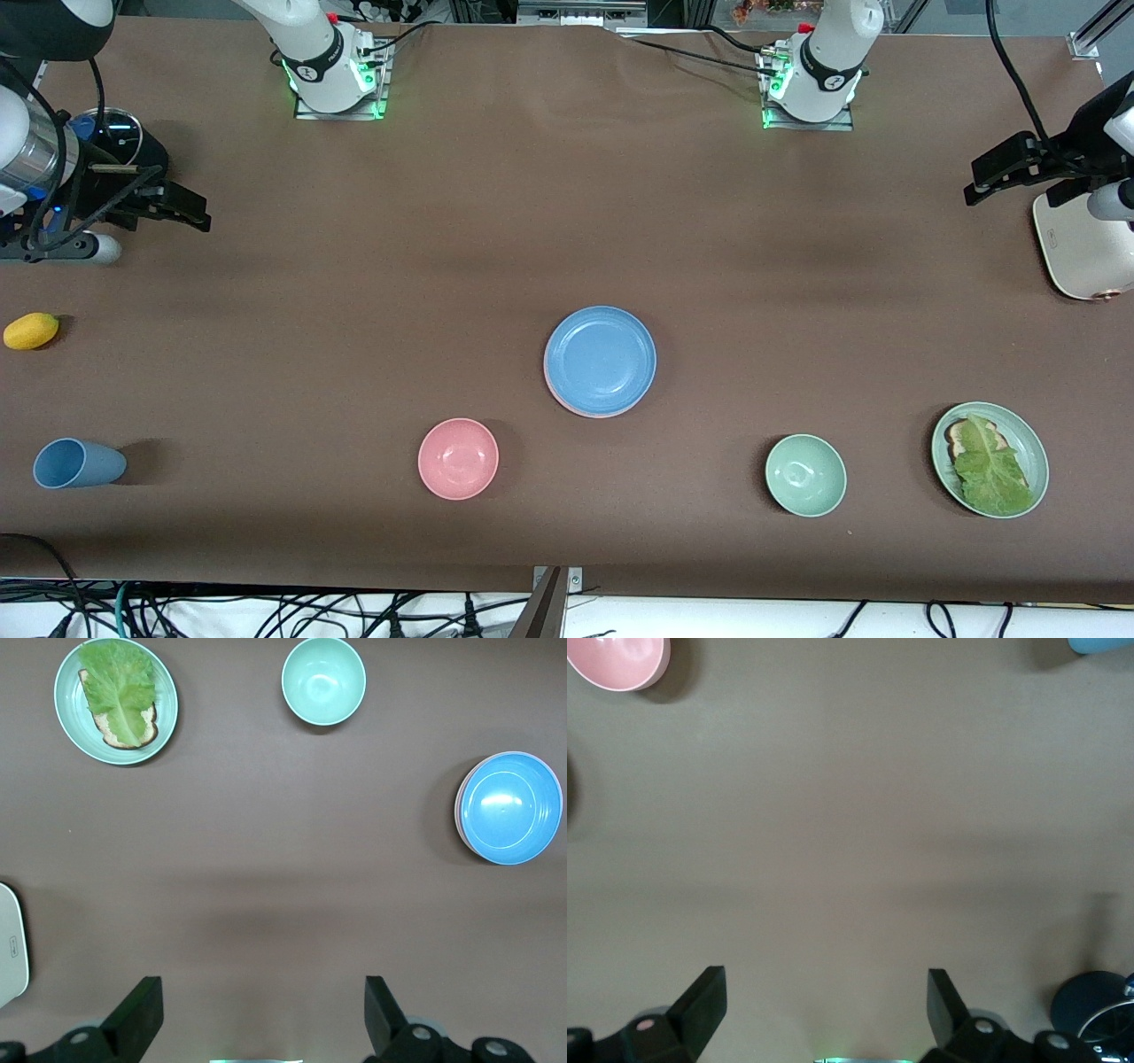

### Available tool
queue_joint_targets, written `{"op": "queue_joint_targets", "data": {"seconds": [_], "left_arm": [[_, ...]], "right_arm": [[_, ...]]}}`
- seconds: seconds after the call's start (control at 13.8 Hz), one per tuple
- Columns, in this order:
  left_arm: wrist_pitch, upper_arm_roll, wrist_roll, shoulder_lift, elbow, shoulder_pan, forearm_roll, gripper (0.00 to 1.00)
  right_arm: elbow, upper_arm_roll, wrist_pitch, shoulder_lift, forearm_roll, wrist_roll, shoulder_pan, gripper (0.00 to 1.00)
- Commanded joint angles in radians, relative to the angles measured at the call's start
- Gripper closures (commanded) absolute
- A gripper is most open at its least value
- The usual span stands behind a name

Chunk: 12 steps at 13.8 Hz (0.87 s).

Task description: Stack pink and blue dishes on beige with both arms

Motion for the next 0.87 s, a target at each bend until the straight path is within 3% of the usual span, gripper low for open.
{"op": "queue_joint_targets", "data": {"seconds": [0.0,0.15,0.8], "left_arm": [[-0.014,0.000,0.013,0.010,0.023,0.003,-0.009,0.00],[-0.012,0.000,0.012,0.010,0.025,0.003,-0.010,0.00],[-0.012,-0.002,0.012,0.012,0.032,0.002,-0.009,0.00]], "right_arm": [[0.039,0.006,-0.031,0.000,-0.013,-0.010,-0.006,0.00],[0.090,0.007,-0.040,0.020,-0.024,-0.010,-0.006,0.00],[0.096,0.004,-0.020,0.032,-0.024,-0.007,-0.012,0.00]]}}
